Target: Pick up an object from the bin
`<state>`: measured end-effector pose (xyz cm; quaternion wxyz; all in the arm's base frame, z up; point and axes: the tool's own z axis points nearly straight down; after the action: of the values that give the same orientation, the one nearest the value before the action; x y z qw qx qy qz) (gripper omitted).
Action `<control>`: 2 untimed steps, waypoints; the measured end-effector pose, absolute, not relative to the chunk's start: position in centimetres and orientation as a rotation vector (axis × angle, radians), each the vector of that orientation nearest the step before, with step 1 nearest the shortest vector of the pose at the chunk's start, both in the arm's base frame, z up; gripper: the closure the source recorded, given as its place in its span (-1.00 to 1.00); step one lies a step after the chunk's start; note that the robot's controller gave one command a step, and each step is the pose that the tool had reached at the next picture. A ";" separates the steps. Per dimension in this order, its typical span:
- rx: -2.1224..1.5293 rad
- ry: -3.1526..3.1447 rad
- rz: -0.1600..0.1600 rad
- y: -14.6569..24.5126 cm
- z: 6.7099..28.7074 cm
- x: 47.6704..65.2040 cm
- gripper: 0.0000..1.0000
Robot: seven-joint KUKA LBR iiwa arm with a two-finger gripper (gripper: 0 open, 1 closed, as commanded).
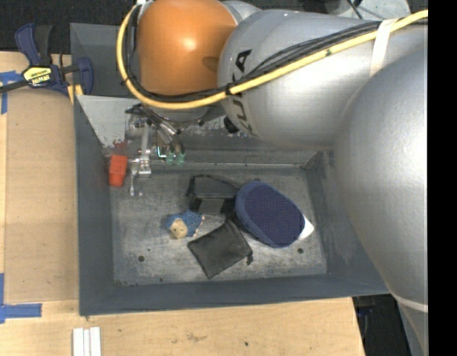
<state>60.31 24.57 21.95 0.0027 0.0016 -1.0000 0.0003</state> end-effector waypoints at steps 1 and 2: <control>0.027 -3.136 0.005 18.2 9.5 59.7 -1.00; -0.174 -3.153 -0.019 12.8 7.4 54.5 -1.00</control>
Offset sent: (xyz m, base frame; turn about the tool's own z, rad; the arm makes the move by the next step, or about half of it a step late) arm -0.0051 -0.0603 -0.1200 -0.0163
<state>54.47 12.77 7.44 -0.0082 -0.0550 -0.9984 -0.0060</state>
